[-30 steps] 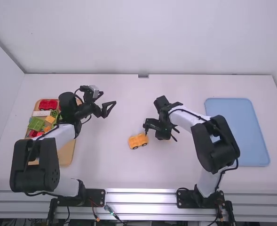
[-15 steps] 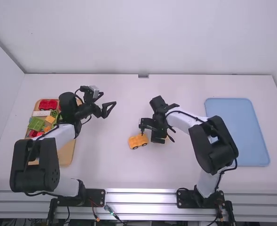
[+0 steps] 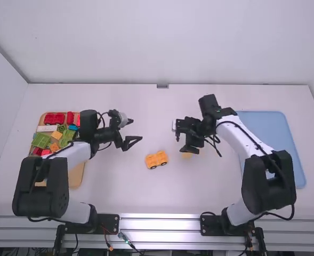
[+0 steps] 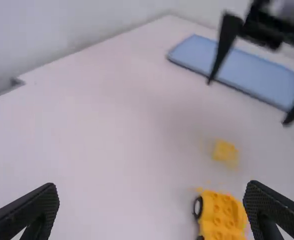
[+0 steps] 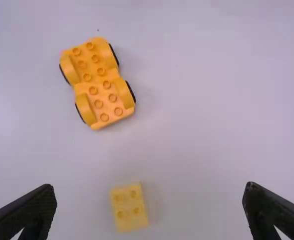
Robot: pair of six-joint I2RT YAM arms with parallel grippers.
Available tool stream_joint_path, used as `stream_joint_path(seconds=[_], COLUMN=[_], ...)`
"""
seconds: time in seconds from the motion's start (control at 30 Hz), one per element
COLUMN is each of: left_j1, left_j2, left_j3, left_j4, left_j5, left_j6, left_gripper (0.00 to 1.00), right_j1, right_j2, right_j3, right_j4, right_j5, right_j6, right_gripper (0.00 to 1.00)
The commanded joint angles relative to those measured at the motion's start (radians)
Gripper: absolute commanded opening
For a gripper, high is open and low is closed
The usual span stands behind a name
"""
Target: Assemble lego blocks to make yellow taxi
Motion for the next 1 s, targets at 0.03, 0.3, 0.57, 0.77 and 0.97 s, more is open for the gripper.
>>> stream_joint_path(seconds=[0.03,0.3,0.57,0.77,0.97], left_j1=[-0.096,-0.195,-0.238,-0.239,-0.251], left_j2=[0.001,0.001,0.086,0.231,0.308], left_j3=[-0.033,-0.074,-0.124,-0.135,-0.136], left_j4=[-0.024,-0.016,0.120,0.340,0.398], left_j5=[0.018,-0.060,-0.078,-0.076,-0.080], left_j6=[0.219,0.245,0.202,0.022,0.016], left_gripper=[0.99,0.99,0.99,0.99,0.99], right_j1=[-0.110,-0.207,-0.209,-0.209,-0.210], right_j2=[0.025,0.126,0.285,0.367,0.450], right_j3=[-0.140,-0.275,-0.257,-0.202,-0.119], right_j4=[0.075,0.278,0.306,0.253,0.203], right_j5=[-0.274,-0.372,-0.373,-0.383,-0.397], right_j6=[-0.240,-0.246,-0.355,-0.447,-0.447], right_gripper=[0.98,0.99,0.99,1.00,0.86])
